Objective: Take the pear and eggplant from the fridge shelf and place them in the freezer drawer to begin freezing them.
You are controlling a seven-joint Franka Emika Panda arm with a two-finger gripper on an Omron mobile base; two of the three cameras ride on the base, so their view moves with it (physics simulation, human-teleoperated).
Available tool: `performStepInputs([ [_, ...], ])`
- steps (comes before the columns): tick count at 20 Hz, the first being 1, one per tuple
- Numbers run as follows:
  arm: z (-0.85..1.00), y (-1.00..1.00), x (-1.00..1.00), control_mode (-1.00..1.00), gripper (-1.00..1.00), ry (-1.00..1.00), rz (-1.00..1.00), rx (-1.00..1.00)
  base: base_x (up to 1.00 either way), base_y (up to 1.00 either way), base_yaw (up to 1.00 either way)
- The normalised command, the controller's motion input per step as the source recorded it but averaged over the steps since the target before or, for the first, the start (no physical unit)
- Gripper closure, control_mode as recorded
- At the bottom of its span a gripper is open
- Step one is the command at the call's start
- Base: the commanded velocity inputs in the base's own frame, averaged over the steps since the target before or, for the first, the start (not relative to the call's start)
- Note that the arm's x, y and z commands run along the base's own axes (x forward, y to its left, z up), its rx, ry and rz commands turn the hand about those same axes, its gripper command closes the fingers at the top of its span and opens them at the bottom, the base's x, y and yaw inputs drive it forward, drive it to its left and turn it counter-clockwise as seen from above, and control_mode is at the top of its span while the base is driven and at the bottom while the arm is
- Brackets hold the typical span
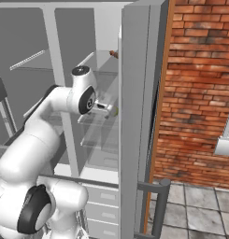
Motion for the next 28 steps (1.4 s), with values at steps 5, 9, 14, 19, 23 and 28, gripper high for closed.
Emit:
performStepInputs([
  [5,-0.23,-0.08,0.38,-1.0,-1.0,0.01,0.0,0.0,0.0,0.0,0.0],
  [9,-0.31,-0.04,0.48,-1.0,-1.0,0.03,0.0,0.0,0.0,0.0,0.0],
  [14,-0.3,-0.02,0.46,-1.0,-1.0,0.0,0.0,0.0,0.0,0.0,0.0],
  [19,-0.17,-0.09,0.5,-1.0,-1.0,0.0,0.0,0.0,0.0,0.0,0.0],
  [23,-0.08,-0.16,0.39,-1.0,-1.0,0.0,0.0,0.0,0.0,0.0,0.0],
  [28,-0.08,-0.11,0.35,-1.0,-1.0,0.0,0.0,0.0,0.0,0.0,0.0],
])
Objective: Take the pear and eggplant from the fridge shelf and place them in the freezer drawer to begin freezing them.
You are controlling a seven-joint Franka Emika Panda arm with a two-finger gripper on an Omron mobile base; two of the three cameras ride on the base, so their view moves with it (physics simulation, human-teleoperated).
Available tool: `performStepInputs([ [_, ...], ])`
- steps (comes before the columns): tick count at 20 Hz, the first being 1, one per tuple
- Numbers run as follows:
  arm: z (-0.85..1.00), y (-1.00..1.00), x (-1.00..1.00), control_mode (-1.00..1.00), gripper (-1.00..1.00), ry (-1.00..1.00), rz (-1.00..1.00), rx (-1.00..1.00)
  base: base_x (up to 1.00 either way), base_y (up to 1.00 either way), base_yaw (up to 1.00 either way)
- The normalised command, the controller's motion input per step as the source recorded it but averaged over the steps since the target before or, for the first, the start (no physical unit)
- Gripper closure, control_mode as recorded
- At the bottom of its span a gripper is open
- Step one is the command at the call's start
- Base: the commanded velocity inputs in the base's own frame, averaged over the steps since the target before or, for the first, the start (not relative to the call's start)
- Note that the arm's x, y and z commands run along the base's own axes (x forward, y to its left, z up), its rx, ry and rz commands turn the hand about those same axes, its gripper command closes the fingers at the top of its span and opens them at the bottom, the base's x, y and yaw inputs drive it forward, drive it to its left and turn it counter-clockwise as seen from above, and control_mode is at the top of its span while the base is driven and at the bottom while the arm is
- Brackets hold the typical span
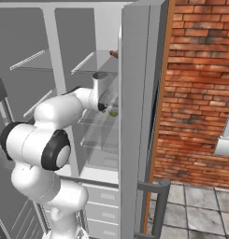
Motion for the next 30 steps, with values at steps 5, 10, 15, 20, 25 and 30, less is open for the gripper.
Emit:
performStepInputs([
  [5,-0.17,0.0,0.41,-1.0,-1.0,0.02,0.0,0.0,0.0,0.0,0.0],
  [10,-0.18,0.0,0.36,-1.0,-1.0,0.01,0.0,0.0,0.0,0.0,0.0],
  [15,-0.1,0.0,0.24,-1.0,-1.0,0.0,0.0,0.0,0.0,0.0,0.0],
  [20,-0.12,0.0,0.19,-1.0,-1.0,0.0,0.0,0.0,0.0,0.0,0.0],
  [25,-0.25,0.0,0.15,-1.0,1.0,0.03,0.0,0.0,0.0,0.0,0.0],
  [30,-0.15,0.03,-0.03,-1.0,1.0,0.0,0.05,0.0,0.0,0.0,0.0],
])
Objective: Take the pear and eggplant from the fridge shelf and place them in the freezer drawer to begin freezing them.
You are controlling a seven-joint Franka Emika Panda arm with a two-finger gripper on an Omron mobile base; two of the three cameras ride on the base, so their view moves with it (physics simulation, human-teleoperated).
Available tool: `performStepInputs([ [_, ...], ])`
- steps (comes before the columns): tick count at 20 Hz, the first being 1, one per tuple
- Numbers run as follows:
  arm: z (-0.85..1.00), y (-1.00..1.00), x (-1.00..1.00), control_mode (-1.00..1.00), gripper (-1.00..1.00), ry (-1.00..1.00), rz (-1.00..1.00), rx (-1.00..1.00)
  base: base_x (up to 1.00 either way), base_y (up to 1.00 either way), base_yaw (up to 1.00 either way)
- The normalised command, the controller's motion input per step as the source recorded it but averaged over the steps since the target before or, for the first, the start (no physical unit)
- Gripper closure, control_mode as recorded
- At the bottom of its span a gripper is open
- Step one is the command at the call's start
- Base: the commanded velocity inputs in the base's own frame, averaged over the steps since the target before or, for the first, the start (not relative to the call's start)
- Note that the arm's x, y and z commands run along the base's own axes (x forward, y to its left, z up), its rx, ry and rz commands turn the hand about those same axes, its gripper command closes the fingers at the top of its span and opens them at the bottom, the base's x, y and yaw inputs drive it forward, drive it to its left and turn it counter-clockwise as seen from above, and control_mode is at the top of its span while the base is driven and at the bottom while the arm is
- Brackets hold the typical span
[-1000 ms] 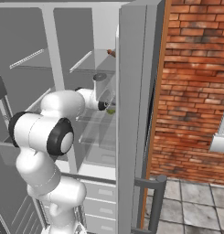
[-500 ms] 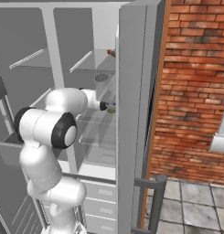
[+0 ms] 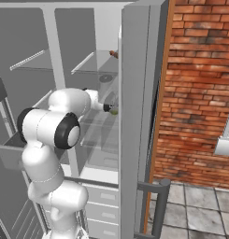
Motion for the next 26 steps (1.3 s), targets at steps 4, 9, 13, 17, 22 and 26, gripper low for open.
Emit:
performStepInputs([
  [4,-0.12,0.25,-0.45,-1.0,1.0,-0.02,0.11,0.0,0.0,0.0,0.0],
  [9,-0.29,0.4,-0.75,-1.0,1.0,-0.04,0.12,0.0,0.0,0.0,0.0],
  [13,-0.06,0.29,-0.94,-1.0,1.0,-0.05,0.09,0.0,0.0,0.0,0.0],
  [17,0.36,0.22,-1.0,-1.0,1.0,-0.04,0.04,0.0,0.0,0.0,0.0],
  [22,0.59,0.28,-1.0,-1.0,1.0,-0.03,0.04,0.0,0.0,0.0,0.0],
  [26,0.48,0.61,-1.0,-1.0,1.0,0.01,0.03,0.0,0.0,0.0,0.0],
])
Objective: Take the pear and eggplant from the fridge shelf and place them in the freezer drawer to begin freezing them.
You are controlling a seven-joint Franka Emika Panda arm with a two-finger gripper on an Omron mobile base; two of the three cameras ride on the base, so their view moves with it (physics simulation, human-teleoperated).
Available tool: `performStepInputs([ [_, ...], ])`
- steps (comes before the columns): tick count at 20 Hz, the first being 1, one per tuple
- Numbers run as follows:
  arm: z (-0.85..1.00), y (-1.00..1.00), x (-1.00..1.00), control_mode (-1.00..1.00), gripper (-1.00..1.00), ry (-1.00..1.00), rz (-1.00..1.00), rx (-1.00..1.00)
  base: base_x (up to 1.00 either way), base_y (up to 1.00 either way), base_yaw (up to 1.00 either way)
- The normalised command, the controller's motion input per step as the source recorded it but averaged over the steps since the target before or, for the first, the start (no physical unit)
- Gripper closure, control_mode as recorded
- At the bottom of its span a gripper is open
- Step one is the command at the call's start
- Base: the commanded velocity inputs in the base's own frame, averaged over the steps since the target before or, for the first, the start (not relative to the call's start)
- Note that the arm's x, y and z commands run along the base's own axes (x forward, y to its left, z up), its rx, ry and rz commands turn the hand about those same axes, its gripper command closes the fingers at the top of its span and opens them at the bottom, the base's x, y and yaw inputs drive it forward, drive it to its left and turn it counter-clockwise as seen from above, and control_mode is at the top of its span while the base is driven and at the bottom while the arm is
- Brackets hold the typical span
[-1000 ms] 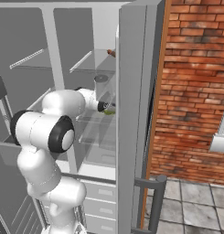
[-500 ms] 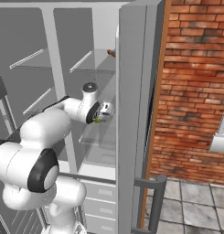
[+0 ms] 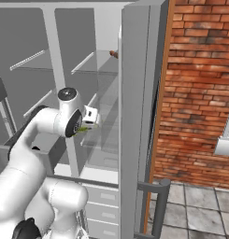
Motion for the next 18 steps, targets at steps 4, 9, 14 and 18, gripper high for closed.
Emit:
performStepInputs([
  [4,0.11,0.9,-0.64,-1.0,1.0,0.15,0.03,0.0,0.0,0.0,0.0],
  [9,0.0,1.0,-0.04,-1.0,1.0,0.26,0.05,0.0,0.0,0.0,0.0],
  [14,0.0,0.98,0.24,-1.0,1.0,0.28,0.05,0.0,0.0,0.0,0.0],
  [18,-0.02,0.64,0.57,-1.0,1.0,0.22,0.03,0.0,0.0,0.0,0.0],
])
